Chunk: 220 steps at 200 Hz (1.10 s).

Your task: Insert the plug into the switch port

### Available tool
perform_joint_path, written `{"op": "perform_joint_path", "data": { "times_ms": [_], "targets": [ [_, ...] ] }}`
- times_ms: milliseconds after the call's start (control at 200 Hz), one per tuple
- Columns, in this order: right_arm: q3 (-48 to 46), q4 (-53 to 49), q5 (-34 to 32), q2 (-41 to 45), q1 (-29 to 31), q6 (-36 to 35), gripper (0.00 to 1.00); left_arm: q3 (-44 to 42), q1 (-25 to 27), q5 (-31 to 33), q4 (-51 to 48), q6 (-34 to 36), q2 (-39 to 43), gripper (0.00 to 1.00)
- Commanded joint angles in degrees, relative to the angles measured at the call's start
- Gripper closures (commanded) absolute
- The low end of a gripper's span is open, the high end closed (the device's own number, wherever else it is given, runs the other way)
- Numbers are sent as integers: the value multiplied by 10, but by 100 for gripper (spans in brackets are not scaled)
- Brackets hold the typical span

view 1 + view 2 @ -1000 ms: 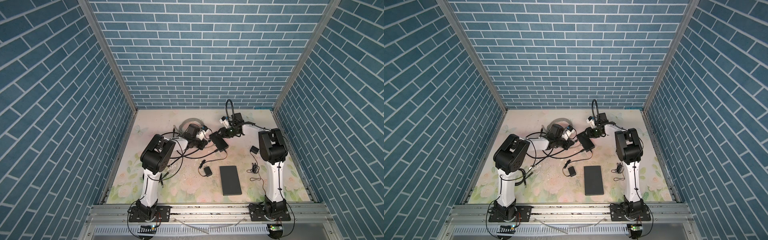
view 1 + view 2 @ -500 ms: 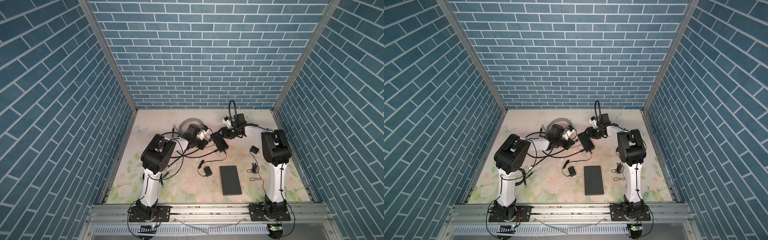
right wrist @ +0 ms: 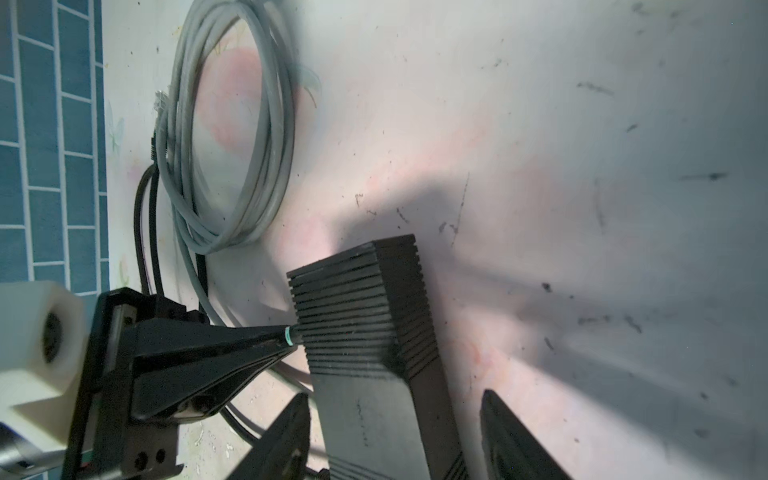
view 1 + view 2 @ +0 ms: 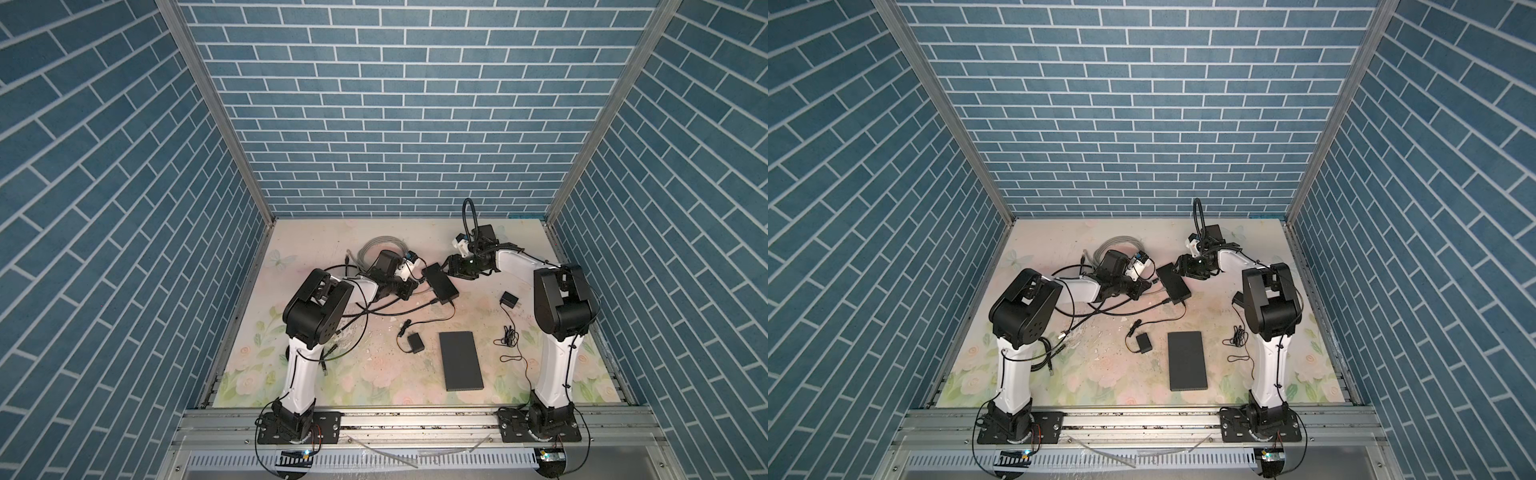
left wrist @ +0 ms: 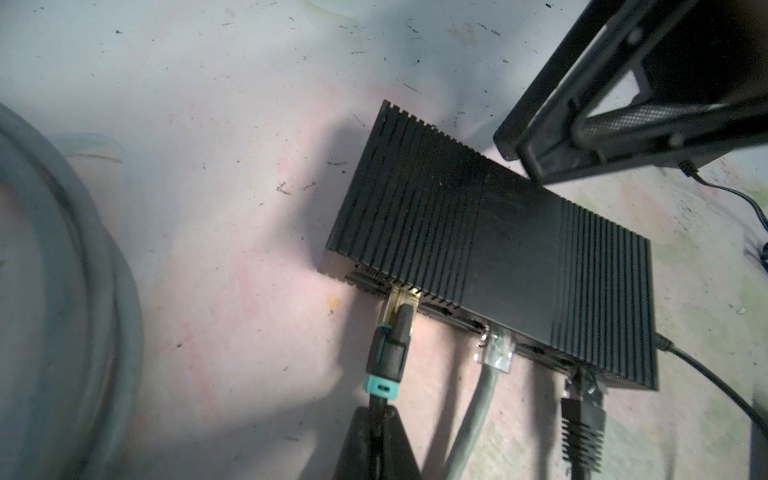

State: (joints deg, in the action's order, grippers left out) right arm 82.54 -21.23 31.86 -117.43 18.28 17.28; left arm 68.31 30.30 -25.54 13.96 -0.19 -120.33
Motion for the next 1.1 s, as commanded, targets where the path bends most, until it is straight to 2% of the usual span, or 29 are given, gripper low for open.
{"op": "perform_joint_path", "data": {
  "times_ms": [0,130,290,505,640,895,1095],
  "targets": [
    [18,-21,-18,-18,18,-35,39,-6,2,0,1,2,-3,99],
    [46,-38,-23,-40,27,-55,44,-1,2,-3,-3,2,-5,99],
    [60,-65,3,-55,37,-79,56,2,2,-8,-1,0,-11,99],
    [53,-83,102,-93,42,-99,59,-2,3,-5,8,-4,-16,99],
    [49,-86,135,-104,51,-111,61,11,3,-6,-6,-1,-23,99],
    [50,-97,158,-114,66,-124,63,31,5,-7,-16,5,-38,99],
    [63,-139,129,-126,67,-165,62,43,5,-30,-39,26,-40,99]
  ]
}}
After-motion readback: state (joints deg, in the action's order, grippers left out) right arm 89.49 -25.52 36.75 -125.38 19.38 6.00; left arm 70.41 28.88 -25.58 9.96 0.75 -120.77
